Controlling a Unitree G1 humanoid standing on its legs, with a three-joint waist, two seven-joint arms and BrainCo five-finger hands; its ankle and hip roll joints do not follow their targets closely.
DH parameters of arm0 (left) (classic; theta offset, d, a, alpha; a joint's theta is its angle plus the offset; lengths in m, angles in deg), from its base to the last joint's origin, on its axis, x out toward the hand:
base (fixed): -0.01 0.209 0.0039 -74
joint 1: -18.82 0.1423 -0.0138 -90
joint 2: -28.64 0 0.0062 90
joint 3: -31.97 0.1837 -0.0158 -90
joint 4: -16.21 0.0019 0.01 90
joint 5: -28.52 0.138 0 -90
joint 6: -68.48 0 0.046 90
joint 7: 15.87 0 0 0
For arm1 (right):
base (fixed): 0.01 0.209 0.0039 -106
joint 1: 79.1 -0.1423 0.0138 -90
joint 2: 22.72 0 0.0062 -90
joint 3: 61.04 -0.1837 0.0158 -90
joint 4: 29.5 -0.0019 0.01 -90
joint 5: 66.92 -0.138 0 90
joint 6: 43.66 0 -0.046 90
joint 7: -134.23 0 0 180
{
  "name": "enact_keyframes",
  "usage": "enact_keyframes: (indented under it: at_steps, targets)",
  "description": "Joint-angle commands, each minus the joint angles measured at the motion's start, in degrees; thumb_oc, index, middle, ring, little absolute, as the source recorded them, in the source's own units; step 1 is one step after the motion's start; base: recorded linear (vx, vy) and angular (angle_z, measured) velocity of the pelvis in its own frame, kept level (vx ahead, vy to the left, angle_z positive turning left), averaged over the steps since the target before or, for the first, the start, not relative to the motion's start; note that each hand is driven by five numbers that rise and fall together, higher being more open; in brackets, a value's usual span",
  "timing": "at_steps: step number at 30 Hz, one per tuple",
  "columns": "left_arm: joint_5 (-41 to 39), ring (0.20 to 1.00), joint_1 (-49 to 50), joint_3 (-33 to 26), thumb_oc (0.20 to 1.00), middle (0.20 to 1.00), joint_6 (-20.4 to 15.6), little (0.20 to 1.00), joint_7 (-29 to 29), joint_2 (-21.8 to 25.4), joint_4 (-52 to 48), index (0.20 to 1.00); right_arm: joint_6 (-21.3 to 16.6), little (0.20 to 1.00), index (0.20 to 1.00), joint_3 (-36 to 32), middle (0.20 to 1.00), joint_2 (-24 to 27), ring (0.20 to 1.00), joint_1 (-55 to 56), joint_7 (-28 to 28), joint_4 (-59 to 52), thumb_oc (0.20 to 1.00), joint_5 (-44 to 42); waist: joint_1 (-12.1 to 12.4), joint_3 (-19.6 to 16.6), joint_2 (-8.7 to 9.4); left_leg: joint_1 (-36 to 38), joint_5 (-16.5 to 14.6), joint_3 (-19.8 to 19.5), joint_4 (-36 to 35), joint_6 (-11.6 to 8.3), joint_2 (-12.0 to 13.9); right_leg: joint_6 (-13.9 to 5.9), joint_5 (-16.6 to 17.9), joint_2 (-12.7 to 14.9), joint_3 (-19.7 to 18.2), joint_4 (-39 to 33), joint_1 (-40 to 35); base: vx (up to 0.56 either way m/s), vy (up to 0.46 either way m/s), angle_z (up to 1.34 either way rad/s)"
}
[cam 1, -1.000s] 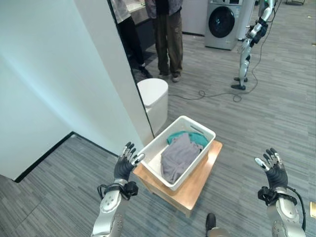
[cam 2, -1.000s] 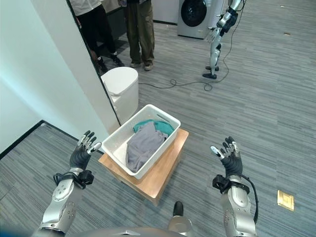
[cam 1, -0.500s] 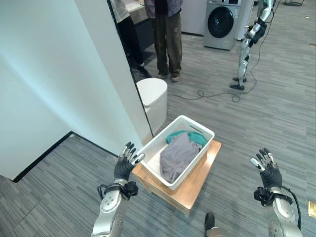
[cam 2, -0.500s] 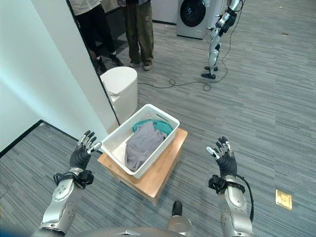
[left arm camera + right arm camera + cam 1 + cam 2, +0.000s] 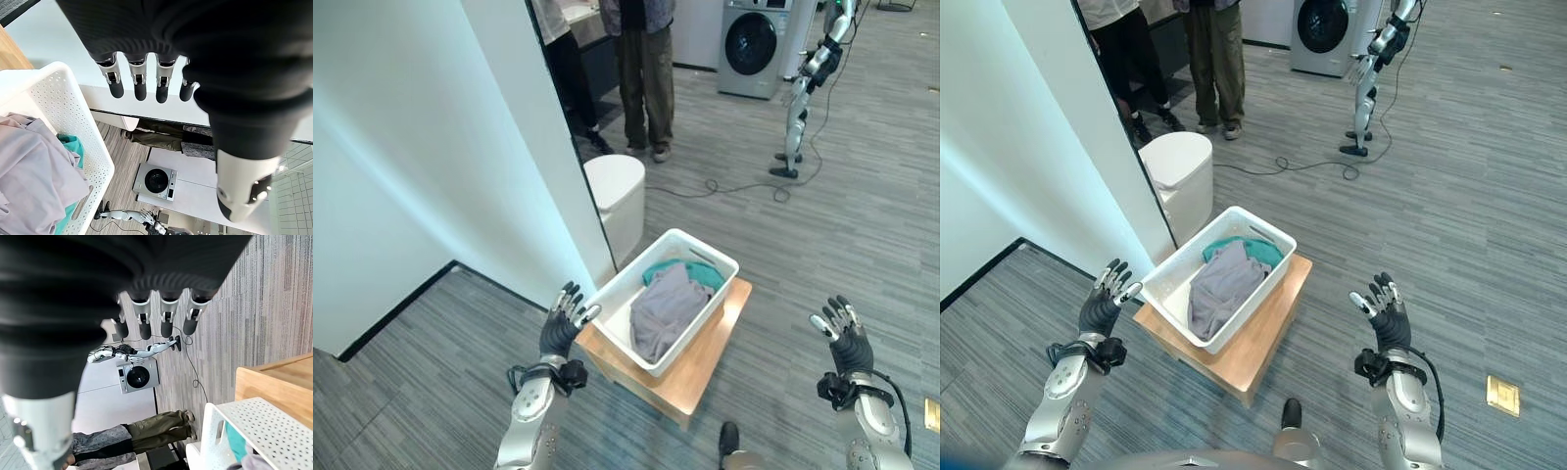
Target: Pick up bed clothes into laundry basket.
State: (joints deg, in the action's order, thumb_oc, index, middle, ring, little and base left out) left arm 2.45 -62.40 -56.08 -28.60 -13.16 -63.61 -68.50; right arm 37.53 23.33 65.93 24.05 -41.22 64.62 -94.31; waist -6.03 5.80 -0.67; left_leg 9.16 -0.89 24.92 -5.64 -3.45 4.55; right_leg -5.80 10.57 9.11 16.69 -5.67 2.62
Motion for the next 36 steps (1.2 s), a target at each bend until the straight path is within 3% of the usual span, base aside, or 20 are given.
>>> enact_keyframes:
  at_steps: [1,36]
  targets:
    - [2.0,1.000,-3.3,-0.5,1.000,1.000,-4.7,1.000,0.6,2.6,-2.6,1.000,-3.0,1.000,1.000,-1.1,1.000,0.3,1.000,-2.3,-0.5,-3.8,1.000,0.9,0.0,0.9,0.91,-0.7,1.7,-1.8,0.6,-1.32,0.8,-4.72,-8.0,4.9,-1.2,6.0,-7.5,0.00,0.000,0.00]
    - [1.9,1.000,-3.5,-0.4,1.000,1.000,-4.7,1.000,0.0,2.6,-2.7,1.000,-2.5,1.000,1.000,-0.2,1.000,0.9,1.000,-2.8,-0.8,-3.1,1.000,2.2,1.0,1.1,1.63,-1.1,1.9,-2.5,0.6,-1.20,0.9,-4.55,-7.5,4.6,-1.2,5.4,-7.4,0.00,0.000,0.00]
